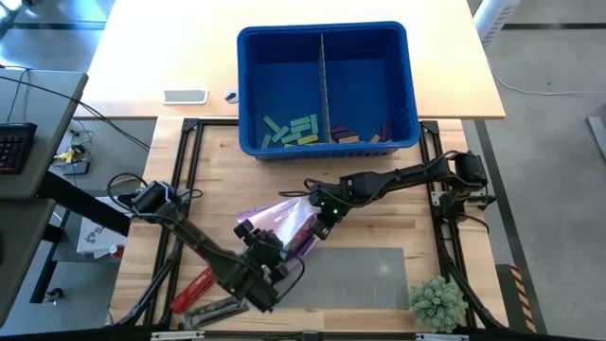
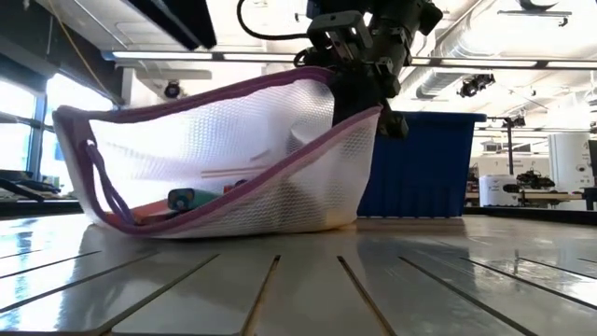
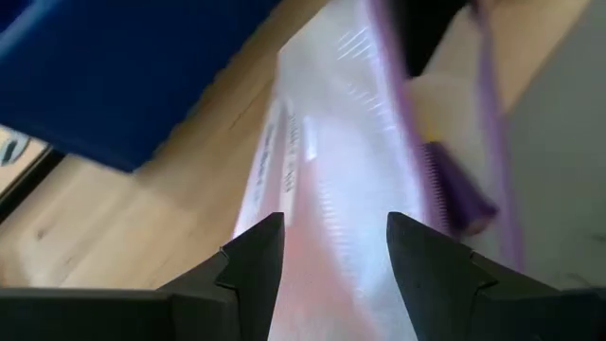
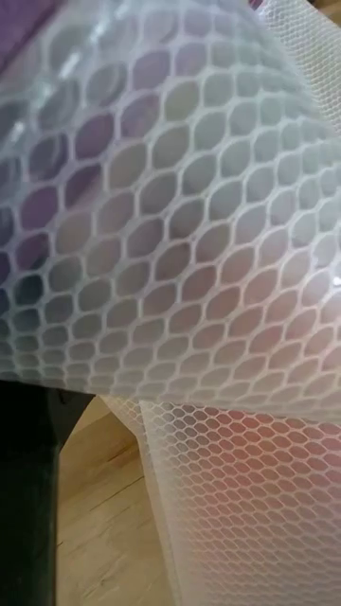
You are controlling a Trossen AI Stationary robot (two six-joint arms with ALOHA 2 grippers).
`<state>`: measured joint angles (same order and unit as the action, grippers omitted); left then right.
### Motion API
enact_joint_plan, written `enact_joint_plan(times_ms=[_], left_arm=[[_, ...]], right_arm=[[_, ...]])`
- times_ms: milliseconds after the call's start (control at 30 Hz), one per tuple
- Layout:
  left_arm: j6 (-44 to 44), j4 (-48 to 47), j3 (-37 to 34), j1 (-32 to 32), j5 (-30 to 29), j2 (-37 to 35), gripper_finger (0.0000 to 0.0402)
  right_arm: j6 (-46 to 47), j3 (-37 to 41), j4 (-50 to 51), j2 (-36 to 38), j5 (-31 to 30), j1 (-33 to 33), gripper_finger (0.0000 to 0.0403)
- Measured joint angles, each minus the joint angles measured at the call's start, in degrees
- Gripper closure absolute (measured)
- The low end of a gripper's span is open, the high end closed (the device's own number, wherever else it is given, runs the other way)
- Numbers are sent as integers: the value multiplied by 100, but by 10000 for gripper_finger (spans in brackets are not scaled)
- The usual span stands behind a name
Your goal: Sort blocks
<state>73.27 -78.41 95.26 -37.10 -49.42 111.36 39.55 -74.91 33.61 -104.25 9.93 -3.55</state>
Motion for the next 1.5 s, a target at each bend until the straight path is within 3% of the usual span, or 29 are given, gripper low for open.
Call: enact_joint_plan(times_ms=[367,600,833,967,1067,1200,1333,1500], left_arm=[[118,429,0,-50,-556,189,234],[-1599,1937,0,291,-95,421,234],[-869,915,0,675,-99,421,233],[-1154,1122,-170,835,-18,421,233],[-1511,1427,-395,943,371,421,233],[-1308,1167,-648,1018,892,429,236],[-1203,809,-680,1009,1153,412,273],[-1151,760,-680,937,1402,406,380]], right_arm=[[-15,0,-17,0,-88,-28,403],[-15,0,-17,0,-66,-26,403],[-100,0,-23,0,-64,-26,403],[-141,0,-45,0,-61,-26,403],[-173,0,-44,0,-59,-26,403],[-309,0,-44,0,-39,-40,403],[-698,1,-50,0,-47,-117,403],[-1122,2,-48,0,-81,-245,393]])
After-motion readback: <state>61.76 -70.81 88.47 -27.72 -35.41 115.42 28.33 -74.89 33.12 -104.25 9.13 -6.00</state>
